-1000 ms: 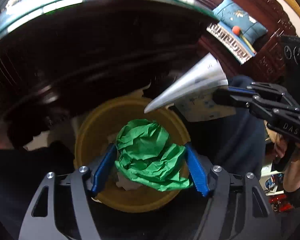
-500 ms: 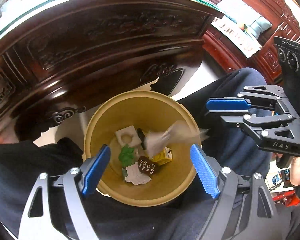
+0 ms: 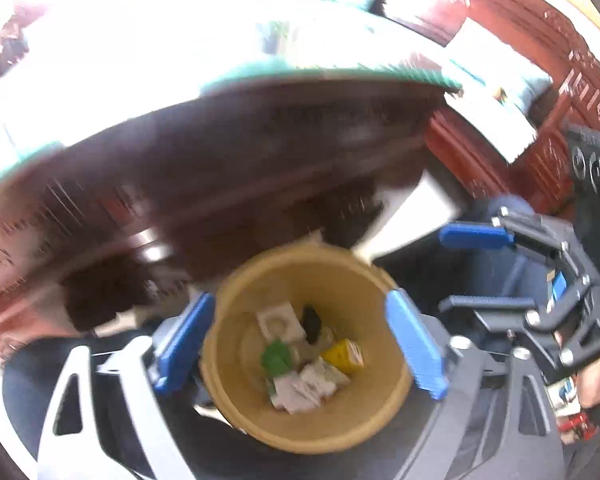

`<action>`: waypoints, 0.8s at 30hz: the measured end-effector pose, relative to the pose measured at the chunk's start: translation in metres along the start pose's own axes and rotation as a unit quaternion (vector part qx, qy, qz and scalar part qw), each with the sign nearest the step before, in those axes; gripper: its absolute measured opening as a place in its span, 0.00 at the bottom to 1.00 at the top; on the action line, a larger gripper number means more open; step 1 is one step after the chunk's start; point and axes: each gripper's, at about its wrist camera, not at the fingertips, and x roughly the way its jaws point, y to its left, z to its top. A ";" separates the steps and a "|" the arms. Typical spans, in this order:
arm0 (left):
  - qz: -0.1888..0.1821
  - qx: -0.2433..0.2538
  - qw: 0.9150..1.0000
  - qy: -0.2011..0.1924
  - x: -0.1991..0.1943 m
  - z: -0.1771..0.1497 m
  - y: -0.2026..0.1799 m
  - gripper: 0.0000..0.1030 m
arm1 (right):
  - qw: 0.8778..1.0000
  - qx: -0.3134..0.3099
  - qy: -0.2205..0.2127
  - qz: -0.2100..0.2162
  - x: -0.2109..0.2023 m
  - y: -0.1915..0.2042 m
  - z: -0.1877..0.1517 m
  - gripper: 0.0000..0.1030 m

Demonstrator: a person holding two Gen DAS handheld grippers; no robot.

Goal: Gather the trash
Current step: 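Grasp the orange crumpled paper with the left tool while the right tool grasps the yellow snack wrapper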

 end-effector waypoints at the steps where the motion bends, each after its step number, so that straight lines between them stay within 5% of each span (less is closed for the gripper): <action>1: 0.008 -0.003 1.000 -0.018 -0.007 0.007 0.004 0.92 | 1.000 -0.002 -0.012 0.001 -0.002 0.001 0.005 0.73; 5: 0.049 -0.011 0.996 -0.079 -0.032 0.038 0.017 0.96 | 0.997 -0.014 -0.078 -0.014 -0.016 0.004 0.031 0.89; 13: 0.085 -0.034 0.983 -0.158 -0.058 0.090 0.041 0.96 | 0.988 -0.006 -0.146 -0.041 -0.014 -0.004 0.069 0.92; 24: 0.128 -0.090 0.972 -0.175 -0.037 0.162 0.098 0.96 | 0.982 -0.046 -0.157 -0.099 0.014 -0.005 0.129 0.92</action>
